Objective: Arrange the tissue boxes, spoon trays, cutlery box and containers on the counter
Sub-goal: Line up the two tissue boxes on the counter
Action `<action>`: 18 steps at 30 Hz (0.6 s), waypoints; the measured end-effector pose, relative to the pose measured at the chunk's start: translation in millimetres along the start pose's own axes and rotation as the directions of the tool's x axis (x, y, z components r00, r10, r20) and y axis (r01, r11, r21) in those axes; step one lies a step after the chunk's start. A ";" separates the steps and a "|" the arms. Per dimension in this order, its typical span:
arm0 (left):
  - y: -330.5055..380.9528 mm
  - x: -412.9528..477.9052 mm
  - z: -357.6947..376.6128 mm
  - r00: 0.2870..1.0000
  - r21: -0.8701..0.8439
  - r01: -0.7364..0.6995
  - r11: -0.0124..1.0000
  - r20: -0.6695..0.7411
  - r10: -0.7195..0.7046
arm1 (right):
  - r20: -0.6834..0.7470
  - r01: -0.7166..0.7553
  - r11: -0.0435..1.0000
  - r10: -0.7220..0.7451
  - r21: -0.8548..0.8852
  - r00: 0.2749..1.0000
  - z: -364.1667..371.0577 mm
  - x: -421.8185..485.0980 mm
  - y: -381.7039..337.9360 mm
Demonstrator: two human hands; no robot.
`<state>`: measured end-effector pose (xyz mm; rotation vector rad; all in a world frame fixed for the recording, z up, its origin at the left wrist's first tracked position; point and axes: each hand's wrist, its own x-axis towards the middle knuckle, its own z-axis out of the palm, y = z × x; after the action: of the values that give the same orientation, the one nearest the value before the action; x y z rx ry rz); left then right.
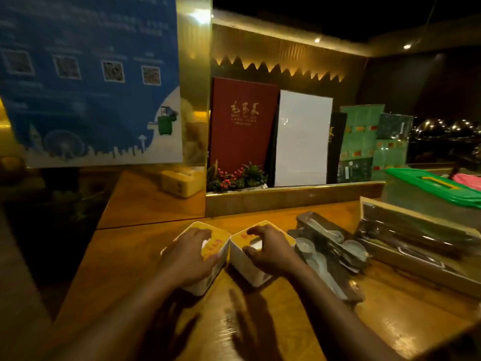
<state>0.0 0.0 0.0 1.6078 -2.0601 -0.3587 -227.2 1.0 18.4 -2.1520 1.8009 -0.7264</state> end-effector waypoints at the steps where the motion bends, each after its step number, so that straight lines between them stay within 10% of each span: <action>1: -6.6 -2.6 6.0 1.000 0.032 0.005 0.999 0.029 -0.006 | 0.009 -0.011 1.000 0.011 -0.027 1.000 10.0 5.7 -6.0; 11: -58.0 -0.6 31.8 0.998 0.206 -0.035 0.978 0.049 0.026 | 0.132 0.070 0.902 -0.015 -0.426 0.991 88.8 50.1 -17.3; 18: -109.9 -8.4 8.5 0.996 0.071 0.091 0.993 -0.016 -0.091 | 0.130 0.197 0.922 -0.162 -0.333 0.978 107.5 50.9 -21.7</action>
<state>87.9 -22.2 -63.3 1.7464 -2.0158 -0.3081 -147.4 -57.5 -51.0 -2.5533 1.8040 -0.3462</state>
